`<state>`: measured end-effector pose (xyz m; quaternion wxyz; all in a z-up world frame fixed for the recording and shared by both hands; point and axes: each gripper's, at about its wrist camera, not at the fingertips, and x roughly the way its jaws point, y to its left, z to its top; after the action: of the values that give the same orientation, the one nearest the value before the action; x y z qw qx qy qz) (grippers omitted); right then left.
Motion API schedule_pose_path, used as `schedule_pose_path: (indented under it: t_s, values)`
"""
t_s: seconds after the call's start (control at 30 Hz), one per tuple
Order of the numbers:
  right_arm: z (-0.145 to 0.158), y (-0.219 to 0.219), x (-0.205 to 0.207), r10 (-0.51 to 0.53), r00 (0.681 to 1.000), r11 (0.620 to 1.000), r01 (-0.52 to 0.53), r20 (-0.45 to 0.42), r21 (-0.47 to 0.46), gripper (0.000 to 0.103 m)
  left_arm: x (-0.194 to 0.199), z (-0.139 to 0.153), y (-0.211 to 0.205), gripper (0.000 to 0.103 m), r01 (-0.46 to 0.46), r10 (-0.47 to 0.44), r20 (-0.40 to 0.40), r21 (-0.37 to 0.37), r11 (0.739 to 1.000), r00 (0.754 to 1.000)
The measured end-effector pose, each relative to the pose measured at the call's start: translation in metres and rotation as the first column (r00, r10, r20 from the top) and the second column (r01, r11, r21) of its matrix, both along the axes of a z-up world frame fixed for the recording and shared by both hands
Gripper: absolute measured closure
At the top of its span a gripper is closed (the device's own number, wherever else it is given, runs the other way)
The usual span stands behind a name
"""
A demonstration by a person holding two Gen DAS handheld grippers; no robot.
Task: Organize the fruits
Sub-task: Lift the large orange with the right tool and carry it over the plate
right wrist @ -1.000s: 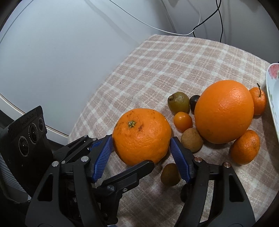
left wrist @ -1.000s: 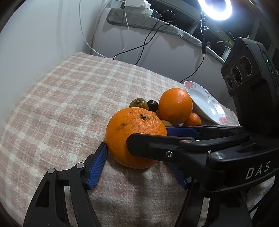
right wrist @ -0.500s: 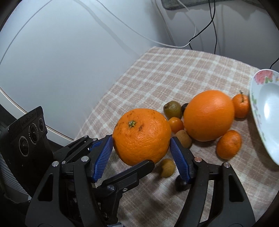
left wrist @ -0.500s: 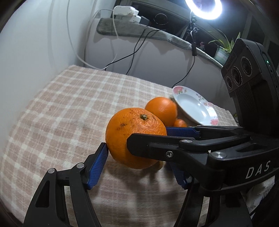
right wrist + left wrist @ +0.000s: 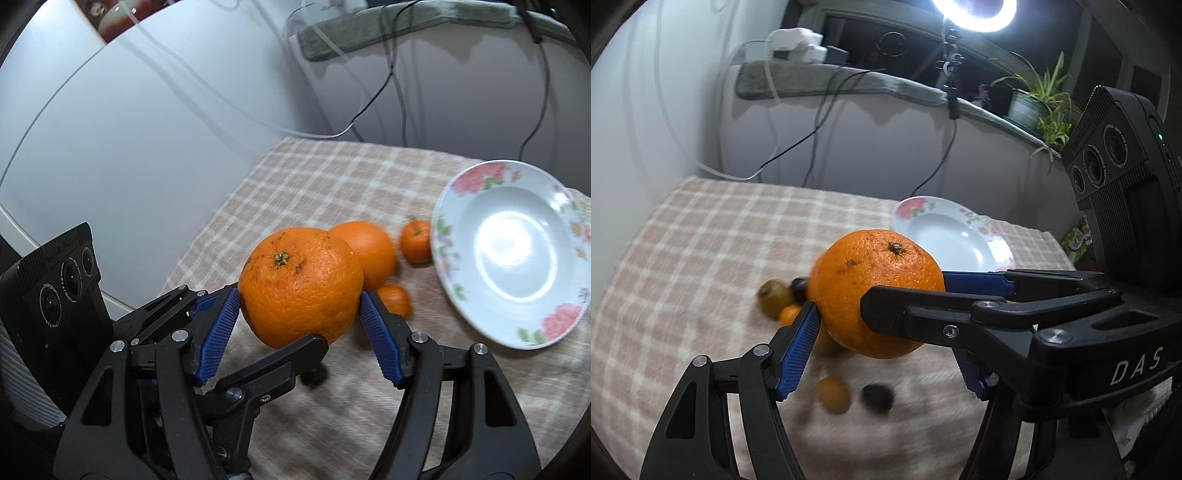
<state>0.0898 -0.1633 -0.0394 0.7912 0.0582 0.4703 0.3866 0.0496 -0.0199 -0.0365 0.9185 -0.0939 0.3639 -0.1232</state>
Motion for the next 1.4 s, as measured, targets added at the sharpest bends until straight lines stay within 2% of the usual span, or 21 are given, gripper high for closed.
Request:
schedule_pose_path:
  t_s: [0.37, 0.77, 1.4]
  values:
    - [0.003, -0.050, 0.022, -0.122, 0.992, 0.992, 0.122, 0.032, -0.018, 0.032, 0.040, 0.004, -0.049, 0.034, 0.085, -0.084, 0.015, -0.006, 0.996, 0.996]
    - [-0.015, -0.093, 0.063, -0.203, 0.979, 0.978, 0.203, 0.015, -0.044, 0.033, 0.094, -0.010, -0.091, 0.034, 0.136, -0.138, -0.051, -0.027, 0.990, 0.989]
    - [-0.039, -0.112, 0.102, -0.254, 0.967, 0.963, 0.253, -0.006, -0.091, 0.033, 0.143, -0.035, -0.117, 0.034, 0.143, -0.142, -0.140, -0.005, 0.990, 0.980]
